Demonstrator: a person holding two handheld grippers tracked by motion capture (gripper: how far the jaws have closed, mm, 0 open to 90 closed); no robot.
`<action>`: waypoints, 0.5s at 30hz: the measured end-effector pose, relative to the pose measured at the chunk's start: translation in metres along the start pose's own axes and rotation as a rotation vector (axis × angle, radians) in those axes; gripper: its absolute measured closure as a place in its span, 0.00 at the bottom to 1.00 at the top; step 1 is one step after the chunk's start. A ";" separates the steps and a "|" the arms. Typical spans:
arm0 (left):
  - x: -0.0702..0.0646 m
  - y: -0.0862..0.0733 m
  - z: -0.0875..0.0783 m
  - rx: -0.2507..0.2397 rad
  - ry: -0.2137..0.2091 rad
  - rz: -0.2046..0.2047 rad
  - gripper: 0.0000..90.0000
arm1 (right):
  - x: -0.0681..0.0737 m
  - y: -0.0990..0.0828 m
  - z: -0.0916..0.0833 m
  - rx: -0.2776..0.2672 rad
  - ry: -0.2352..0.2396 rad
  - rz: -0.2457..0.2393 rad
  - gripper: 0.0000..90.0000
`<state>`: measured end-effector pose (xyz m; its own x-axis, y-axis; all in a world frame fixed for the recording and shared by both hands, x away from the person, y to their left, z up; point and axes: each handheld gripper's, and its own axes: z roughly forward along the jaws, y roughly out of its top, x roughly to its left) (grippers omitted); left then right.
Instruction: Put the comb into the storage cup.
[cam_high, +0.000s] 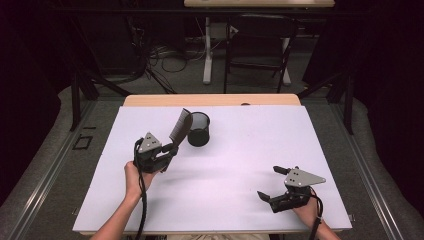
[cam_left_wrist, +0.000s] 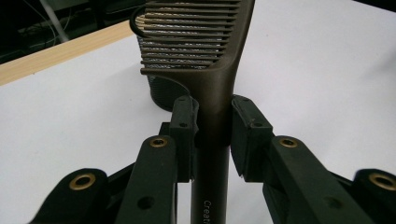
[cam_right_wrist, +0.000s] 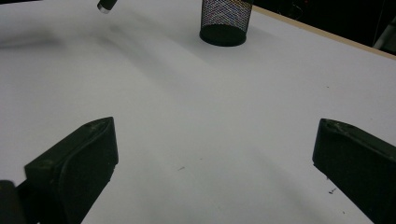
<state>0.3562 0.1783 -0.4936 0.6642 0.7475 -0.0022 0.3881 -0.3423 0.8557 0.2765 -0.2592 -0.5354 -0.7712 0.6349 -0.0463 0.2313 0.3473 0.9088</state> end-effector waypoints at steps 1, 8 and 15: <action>0.001 0.000 0.000 -0.001 0.002 -0.005 0.80 | 0.000 0.000 0.000 0.001 0.000 0.001 0.00; 0.003 0.000 -0.001 -0.024 0.019 -0.017 0.80 | 0.000 0.000 0.000 0.000 -0.001 0.000 0.00; 0.007 0.001 0.001 -0.039 0.034 -0.025 0.80 | -0.001 0.000 0.000 0.000 -0.001 0.002 0.00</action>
<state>0.3618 0.1823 -0.4932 0.6320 0.7749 -0.0068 0.3791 -0.3015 0.8749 0.2771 -0.2593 -0.5358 -0.7703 0.6362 -0.0448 0.2332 0.3463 0.9087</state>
